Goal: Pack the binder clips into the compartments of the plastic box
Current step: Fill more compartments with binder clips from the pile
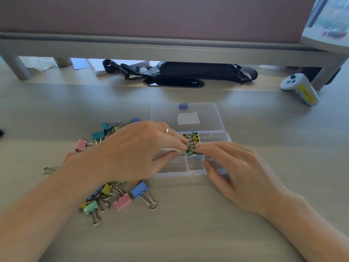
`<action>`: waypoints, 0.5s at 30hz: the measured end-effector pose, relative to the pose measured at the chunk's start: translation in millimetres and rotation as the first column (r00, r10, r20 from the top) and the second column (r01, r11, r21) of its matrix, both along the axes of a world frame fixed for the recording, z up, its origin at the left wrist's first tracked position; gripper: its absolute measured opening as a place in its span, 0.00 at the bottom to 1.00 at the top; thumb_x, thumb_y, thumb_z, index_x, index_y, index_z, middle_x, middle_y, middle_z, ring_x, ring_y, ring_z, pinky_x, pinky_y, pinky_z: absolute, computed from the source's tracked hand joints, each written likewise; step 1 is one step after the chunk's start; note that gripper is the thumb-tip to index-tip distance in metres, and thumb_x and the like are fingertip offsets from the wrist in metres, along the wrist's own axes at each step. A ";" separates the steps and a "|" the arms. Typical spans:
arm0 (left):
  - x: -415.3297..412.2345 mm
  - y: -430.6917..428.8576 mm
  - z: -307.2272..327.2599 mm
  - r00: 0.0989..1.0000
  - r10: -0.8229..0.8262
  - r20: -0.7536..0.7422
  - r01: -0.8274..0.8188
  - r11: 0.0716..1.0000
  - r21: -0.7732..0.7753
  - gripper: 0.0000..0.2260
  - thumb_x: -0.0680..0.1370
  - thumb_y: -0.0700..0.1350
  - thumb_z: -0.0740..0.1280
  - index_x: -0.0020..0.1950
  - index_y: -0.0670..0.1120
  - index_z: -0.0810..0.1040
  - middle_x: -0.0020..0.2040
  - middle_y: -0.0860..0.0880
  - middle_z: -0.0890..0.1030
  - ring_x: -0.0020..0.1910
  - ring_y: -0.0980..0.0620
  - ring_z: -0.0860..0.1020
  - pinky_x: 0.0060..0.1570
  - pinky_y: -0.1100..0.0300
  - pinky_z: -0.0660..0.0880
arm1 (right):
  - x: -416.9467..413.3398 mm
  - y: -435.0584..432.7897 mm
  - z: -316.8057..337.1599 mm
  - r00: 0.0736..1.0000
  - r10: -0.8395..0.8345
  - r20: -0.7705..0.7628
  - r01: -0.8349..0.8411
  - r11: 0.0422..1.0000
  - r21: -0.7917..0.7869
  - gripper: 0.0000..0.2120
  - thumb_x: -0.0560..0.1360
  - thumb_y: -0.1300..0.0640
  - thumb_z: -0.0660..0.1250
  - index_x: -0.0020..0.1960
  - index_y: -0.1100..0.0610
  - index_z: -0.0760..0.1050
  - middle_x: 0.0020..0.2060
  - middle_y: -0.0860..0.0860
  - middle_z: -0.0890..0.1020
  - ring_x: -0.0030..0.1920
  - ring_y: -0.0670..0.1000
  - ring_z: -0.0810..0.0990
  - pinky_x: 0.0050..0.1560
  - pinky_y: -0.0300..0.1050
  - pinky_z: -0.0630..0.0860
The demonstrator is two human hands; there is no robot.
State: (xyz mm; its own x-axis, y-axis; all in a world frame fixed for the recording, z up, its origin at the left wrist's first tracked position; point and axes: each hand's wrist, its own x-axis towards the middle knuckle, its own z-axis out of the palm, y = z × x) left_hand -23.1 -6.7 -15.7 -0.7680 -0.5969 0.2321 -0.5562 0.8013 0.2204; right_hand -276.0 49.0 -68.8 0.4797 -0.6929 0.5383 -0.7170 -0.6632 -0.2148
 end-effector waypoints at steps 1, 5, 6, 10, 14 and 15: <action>3.6 -1.7 0.4 0.999 0.026 -0.021 -0.025 0.999 0.045 0.13 0.80 0.49 0.68 0.64 0.59 0.82 0.62 0.65 0.81 0.59 0.65 0.79 0.58 0.63 0.78 | 1.4 0.5 0.2 1.000 -0.005 -0.005 0.005 1.000 -0.008 0.12 0.80 0.61 0.67 0.63 0.58 0.81 0.62 0.50 0.84 0.55 0.52 0.85 0.55 0.49 0.81; 20.9 -7.4 17.4 0.979 0.139 -0.149 -0.107 0.972 0.208 0.09 0.77 0.46 0.74 0.54 0.58 0.85 0.48 0.62 0.83 0.50 0.59 0.81 0.49 0.66 0.76 | 3.9 1.1 -0.1 0.999 -0.022 -0.039 0.020 0.999 -0.040 0.11 0.83 0.56 0.64 0.61 0.58 0.82 0.66 0.51 0.81 0.54 0.56 0.85 0.52 0.51 0.82; 26.9 -8.3 24.2 0.977 0.157 -0.143 -0.117 0.960 0.253 0.07 0.76 0.46 0.75 0.51 0.58 0.86 0.44 0.60 0.83 0.46 0.58 0.82 0.46 0.66 0.76 | 4.7 0.9 -0.2 0.999 -0.026 -0.046 0.024 0.999 -0.043 0.11 0.83 0.56 0.64 0.61 0.57 0.82 0.66 0.51 0.81 0.53 0.56 0.85 0.51 0.51 0.83; 49.3 -12.2 38.2 0.991 0.115 0.066 -0.132 0.883 0.450 0.05 0.74 0.49 0.76 0.45 0.61 0.86 0.40 0.59 0.85 0.41 0.55 0.82 0.42 0.62 0.79 | 12.0 0.5 -0.6 0.997 -0.052 -0.050 0.051 0.998 -0.021 0.11 0.83 0.55 0.65 0.62 0.56 0.81 0.66 0.50 0.80 0.52 0.54 0.85 0.50 0.51 0.83; 52.9 -7.6 34.4 0.960 0.075 0.271 -0.208 0.838 0.505 0.05 0.73 0.54 0.77 0.46 0.64 0.85 0.42 0.63 0.84 0.42 0.59 0.81 0.42 0.60 0.78 | 18.6 -0.2 -0.6 0.996 -0.081 -0.040 0.080 0.997 -0.015 0.13 0.84 0.52 0.63 0.62 0.55 0.81 0.66 0.49 0.80 0.48 0.52 0.85 0.49 0.49 0.82; 50.9 -5.9 32.9 0.952 0.064 0.299 -0.216 0.833 0.510 0.05 0.72 0.56 0.78 0.46 0.63 0.85 0.42 0.64 0.83 0.42 0.60 0.81 0.40 0.65 0.76 | 18.6 -0.1 -0.5 0.996 -0.084 -0.036 0.084 0.996 -0.017 0.13 0.84 0.52 0.62 0.62 0.55 0.81 0.65 0.49 0.80 0.48 0.51 0.85 0.49 0.49 0.82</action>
State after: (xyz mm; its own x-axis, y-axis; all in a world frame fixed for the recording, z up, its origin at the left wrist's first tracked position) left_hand 27.7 -12.7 17.1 -0.6527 -0.6736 -0.3466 -0.7502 0.5110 0.4197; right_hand -257.4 48.9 -69.3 0.4396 -0.7231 0.5329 -0.7774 -0.6034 -0.1776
